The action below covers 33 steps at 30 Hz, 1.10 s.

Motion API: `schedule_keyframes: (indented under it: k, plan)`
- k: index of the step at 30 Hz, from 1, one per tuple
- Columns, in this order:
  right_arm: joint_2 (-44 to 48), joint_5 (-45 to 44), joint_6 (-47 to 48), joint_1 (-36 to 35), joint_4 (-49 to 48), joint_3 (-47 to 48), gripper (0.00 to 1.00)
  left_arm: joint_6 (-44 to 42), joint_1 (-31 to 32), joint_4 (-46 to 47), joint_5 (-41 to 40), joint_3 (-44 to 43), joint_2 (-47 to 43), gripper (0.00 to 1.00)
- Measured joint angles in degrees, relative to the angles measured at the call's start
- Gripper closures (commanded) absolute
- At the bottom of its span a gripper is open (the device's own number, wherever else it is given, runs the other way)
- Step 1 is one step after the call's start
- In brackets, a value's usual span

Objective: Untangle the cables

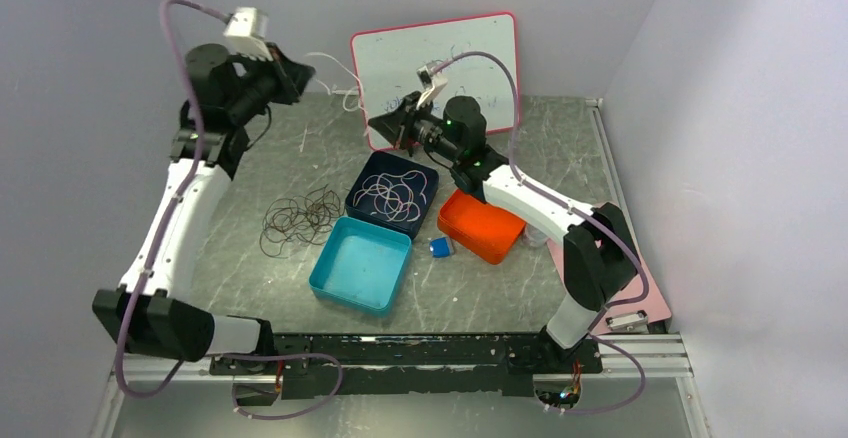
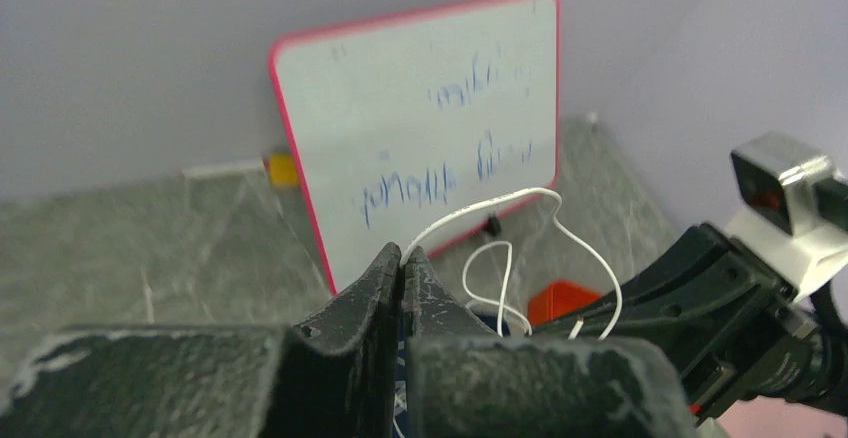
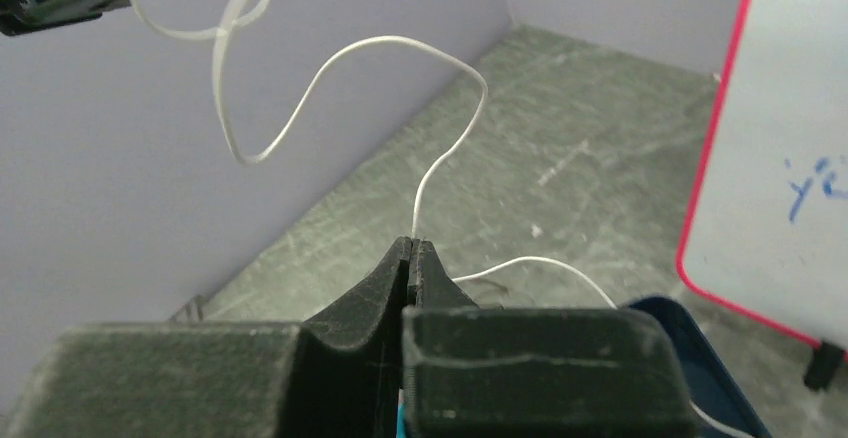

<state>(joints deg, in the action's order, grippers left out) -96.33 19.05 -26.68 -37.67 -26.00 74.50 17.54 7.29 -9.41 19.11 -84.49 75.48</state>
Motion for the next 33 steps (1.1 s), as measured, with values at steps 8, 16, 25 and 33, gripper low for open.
schedule_keyframes:
  k: [8,16,25,33]
  plan:
    - [-0.1,0.2,2.4,1.1,4.4,-7.0,1.00,-2.1,4.9,-3.8,-0.5,9.6,4.9,0.93]
    - [-6.4,2.2,3.3,3.2,3.5,-7.4,1.00,-4.1,8.7,-5.5,-2.6,13.1,9.6,0.93]
    - [-13.5,2.9,4.0,5.9,3.6,-7.4,1.00,-5.7,14.4,-5.9,-3.4,13.2,17.7,0.93]
    - [-17.9,2.5,3.9,7.7,6.1,-5.1,0.88,-5.7,17.6,-6.8,-5.2,13.2,23.6,0.93]
